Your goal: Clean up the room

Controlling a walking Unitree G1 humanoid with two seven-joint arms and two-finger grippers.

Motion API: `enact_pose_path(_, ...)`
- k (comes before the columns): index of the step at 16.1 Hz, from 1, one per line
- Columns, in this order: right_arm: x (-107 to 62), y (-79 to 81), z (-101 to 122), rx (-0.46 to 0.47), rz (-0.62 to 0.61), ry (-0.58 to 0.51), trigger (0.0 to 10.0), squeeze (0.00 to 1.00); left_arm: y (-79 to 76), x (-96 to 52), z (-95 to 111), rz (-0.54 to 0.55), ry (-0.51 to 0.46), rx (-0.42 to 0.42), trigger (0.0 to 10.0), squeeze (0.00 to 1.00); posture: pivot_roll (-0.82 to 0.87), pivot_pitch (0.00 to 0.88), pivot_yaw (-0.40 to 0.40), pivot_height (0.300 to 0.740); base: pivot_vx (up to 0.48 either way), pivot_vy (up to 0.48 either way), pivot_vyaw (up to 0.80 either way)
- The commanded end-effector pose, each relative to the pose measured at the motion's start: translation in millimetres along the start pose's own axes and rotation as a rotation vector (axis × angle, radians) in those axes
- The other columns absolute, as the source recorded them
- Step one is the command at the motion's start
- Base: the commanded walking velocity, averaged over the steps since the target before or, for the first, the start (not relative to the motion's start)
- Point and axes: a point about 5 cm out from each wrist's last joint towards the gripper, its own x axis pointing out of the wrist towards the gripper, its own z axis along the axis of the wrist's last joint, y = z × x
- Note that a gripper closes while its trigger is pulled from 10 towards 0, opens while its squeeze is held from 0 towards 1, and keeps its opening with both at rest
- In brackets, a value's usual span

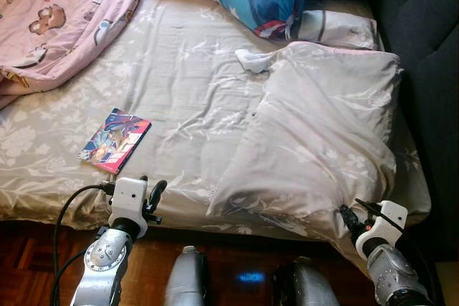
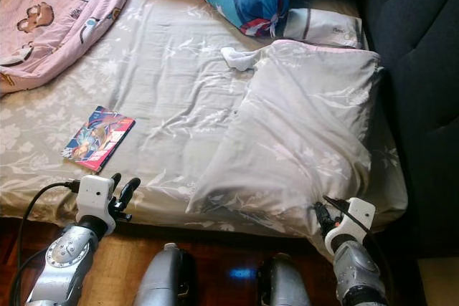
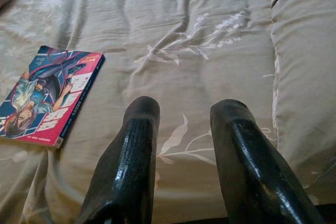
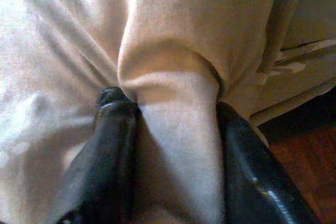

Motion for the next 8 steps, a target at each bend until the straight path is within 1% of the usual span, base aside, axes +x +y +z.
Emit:
enact_pose_path(1,-10.4,-10.2,-37.1,0.008,-0.055,0.144,0.0,0.00,3.9,-6.6,-6.7,0.008,0.035,0.002,10.0,0.00,0.17,0.299,0.080,0.660,0.000,0.000,0.00)
enact_pose_path(8,-7.9,-12.6,-27.2,0.001,-0.082,0.114,0.0,0.00,6.1,-5.8,-6.6,0.019,0.037,0.008,10.0,0.00,0.17,0.302,0.080,0.660,0.000,0.000,0.00)
